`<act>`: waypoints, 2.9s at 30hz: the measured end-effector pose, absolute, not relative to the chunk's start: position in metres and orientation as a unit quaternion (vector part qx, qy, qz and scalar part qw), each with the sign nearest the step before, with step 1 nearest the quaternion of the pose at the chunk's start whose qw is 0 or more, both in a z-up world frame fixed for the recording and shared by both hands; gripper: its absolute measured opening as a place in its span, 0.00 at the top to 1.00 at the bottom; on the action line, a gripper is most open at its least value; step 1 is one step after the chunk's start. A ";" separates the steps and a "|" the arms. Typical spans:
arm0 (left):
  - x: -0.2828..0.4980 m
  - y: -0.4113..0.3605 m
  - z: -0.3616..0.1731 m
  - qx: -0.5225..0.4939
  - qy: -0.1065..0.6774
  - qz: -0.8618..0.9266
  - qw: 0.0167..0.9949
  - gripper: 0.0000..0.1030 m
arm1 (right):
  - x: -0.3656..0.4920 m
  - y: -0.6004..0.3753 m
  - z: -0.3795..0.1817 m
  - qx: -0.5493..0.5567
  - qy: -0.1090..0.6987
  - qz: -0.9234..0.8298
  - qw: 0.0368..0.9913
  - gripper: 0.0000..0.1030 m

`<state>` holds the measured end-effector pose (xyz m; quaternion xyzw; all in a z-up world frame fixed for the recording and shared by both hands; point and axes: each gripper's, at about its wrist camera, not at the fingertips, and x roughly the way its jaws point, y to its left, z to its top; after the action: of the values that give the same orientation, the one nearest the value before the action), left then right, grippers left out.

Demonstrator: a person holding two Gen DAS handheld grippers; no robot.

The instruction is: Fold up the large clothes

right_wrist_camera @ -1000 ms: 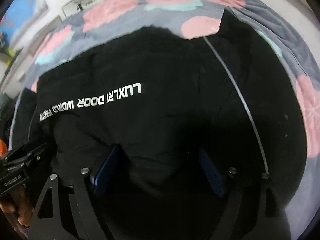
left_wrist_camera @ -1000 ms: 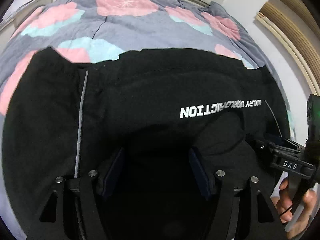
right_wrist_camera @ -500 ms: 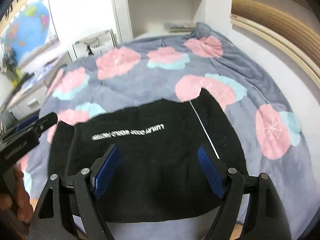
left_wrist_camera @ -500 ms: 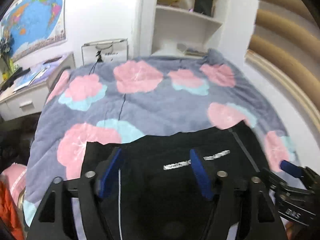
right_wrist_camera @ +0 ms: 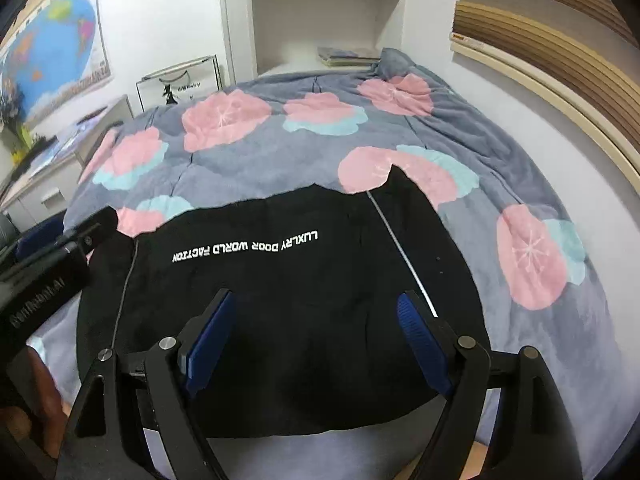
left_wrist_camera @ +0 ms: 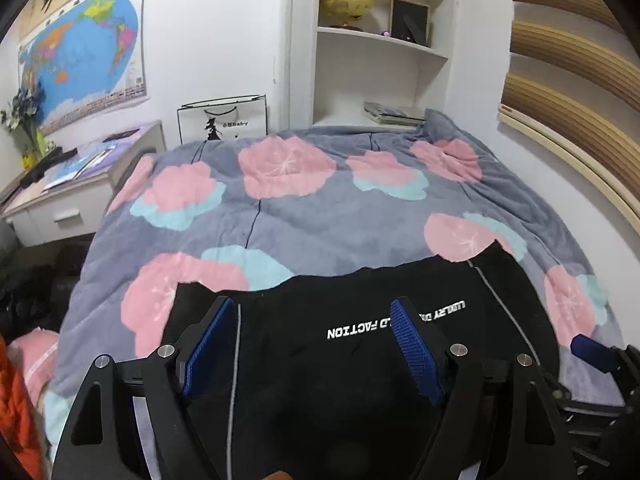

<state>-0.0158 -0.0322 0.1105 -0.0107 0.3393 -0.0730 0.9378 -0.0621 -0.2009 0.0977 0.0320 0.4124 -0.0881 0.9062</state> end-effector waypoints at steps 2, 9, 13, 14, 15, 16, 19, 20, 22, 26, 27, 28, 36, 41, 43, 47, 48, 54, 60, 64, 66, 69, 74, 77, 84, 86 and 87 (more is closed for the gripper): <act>-0.017 -0.030 0.097 -0.007 0.332 -0.075 0.940 0.22 | -0.056 -0.202 0.092 0.033 0.415 -0.086 0.905 0.18; -0.014 -0.018 0.069 0.029 0.307 -0.049 0.950 0.22 | -0.040 -0.203 0.075 0.015 0.424 -0.091 0.901 0.18; -0.008 -0.014 0.062 0.032 0.312 -0.055 0.948 0.22 | -0.033 -0.205 0.067 0.012 0.433 -0.090 0.897 0.18; -0.007 -0.014 0.061 0.033 0.314 -0.054 0.947 0.22 | -0.031 -0.205 0.065 0.011 0.436 -0.090 0.895 0.18; -0.007 -0.013 0.059 0.033 0.315 -0.053 0.947 0.21 | -0.030 -0.206 0.064 0.011 0.439 -0.090 0.894 0.18; -0.006 -0.012 0.058 0.033 0.315 -0.050 0.947 0.21 | -0.028 -0.206 0.063 0.012 0.440 -0.088 0.893 0.18; -0.005 -0.009 0.055 0.028 0.319 -0.045 0.946 0.21 | -0.024 -0.207 0.062 0.012 0.439 -0.087 0.894 0.18; -0.005 -0.008 0.055 0.027 0.320 -0.043 0.946 0.21 | -0.024 -0.208 0.063 0.013 0.438 -0.087 0.895 0.18; -0.004 -0.006 0.055 0.024 0.318 -0.039 0.947 0.21 | -0.024 -0.208 0.063 0.015 0.436 -0.086 0.895 0.18; -0.003 -0.006 0.053 0.026 0.320 -0.034 0.946 0.21 | -0.025 -0.209 0.063 0.020 0.438 -0.084 0.895 0.18; -0.004 -0.006 0.053 0.028 0.321 -0.028 0.946 0.21 | -0.025 -0.209 0.063 0.020 0.438 -0.084 0.895 0.18; -0.004 -0.006 0.053 0.029 0.321 -0.025 0.946 0.21 | -0.025 -0.208 0.063 0.021 0.439 -0.084 0.895 0.18; -0.004 -0.001 0.054 0.021 0.326 -0.017 0.945 0.21 | -0.025 -0.201 0.058 0.023 0.447 -0.078 0.891 0.18; -0.002 0.003 0.053 0.019 0.329 -0.013 0.944 0.21 | -0.024 -0.196 0.056 0.021 0.449 -0.077 0.890 0.18; -0.001 0.004 0.052 0.018 0.331 -0.012 0.943 0.21 | -0.024 -0.195 0.055 0.019 0.450 -0.076 0.890 0.18; 0.000 0.006 0.051 0.016 0.336 -0.012 0.942 0.21 | -0.023 -0.194 0.054 0.021 0.453 -0.076 0.888 0.18; 0.000 0.006 0.051 0.015 0.336 -0.012 0.942 0.21 | -0.023 -0.194 0.053 0.022 0.454 -0.075 0.888 0.18; 0.000 0.008 0.050 0.014 0.335 -0.010 0.942 0.21 | -0.022 -0.194 0.052 0.023 0.456 -0.074 0.886 0.18; 0.000 0.011 0.052 0.010 0.331 -0.007 0.944 0.21 | -0.022 -0.193 0.050 0.024 0.460 -0.073 0.885 0.18; -0.001 0.012 0.052 0.011 0.329 -0.003 0.944 0.21 | -0.021 -0.196 0.049 0.024 0.463 -0.072 0.883 0.18; -0.001 0.011 0.051 0.016 0.329 -0.001 0.944 0.21 | -0.021 -0.196 0.049 0.025 0.463 -0.071 0.883 0.18; -0.001 0.009 0.051 0.020 0.330 -0.003 0.944 0.21 | -0.020 -0.197 0.049 0.024 0.464 -0.070 0.883 0.18; -0.001 0.010 0.050 0.020 0.333 -0.002 0.943 0.21 | -0.021 -0.197 0.047 0.024 0.466 -0.070 0.882 0.18; 0.000 0.011 0.050 0.019 0.336 -0.002 0.942 0.21 | -0.021 -0.198 0.046 0.025 0.467 -0.068 0.881 0.18; -0.003 0.000 0.050 0.062 0.318 0.021 0.946 0.21 | -0.020 -0.198 0.042 0.026 0.472 -0.066 0.879 0.18; -0.003 -0.002 0.049 0.068 0.319 0.020 0.945 0.21 | -0.020 -0.198 0.041 0.025 0.473 -0.065 0.878 0.18; -0.003 -0.003 0.048 0.072 0.320 0.022 0.944 0.21 | -0.020 -0.198 0.041 0.025 0.473 -0.064 0.878 0.18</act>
<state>-0.0028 -0.0029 0.0478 0.0717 0.3200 0.0223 0.9444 -0.0195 -0.1976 0.0409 0.0248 0.4731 -0.0641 0.8783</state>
